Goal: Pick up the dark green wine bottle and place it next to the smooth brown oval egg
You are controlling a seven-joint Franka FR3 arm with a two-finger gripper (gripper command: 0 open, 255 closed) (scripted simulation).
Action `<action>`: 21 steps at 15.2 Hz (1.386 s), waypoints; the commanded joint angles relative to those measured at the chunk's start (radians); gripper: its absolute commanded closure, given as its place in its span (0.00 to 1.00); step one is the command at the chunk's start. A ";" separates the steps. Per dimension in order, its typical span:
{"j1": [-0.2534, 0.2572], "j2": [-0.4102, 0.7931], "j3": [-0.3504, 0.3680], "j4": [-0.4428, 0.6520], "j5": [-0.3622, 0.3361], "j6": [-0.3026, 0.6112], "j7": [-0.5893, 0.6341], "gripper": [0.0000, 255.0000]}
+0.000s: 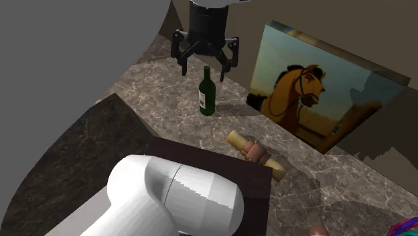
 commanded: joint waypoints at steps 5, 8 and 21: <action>0.000 0.114 0.034 -0.008 0.026 0.138 0.050 0.00; -0.001 0.211 0.058 0.002 0.039 0.238 0.087 0.00; -0.007 0.688 0.127 0.190 0.025 0.579 0.252 0.00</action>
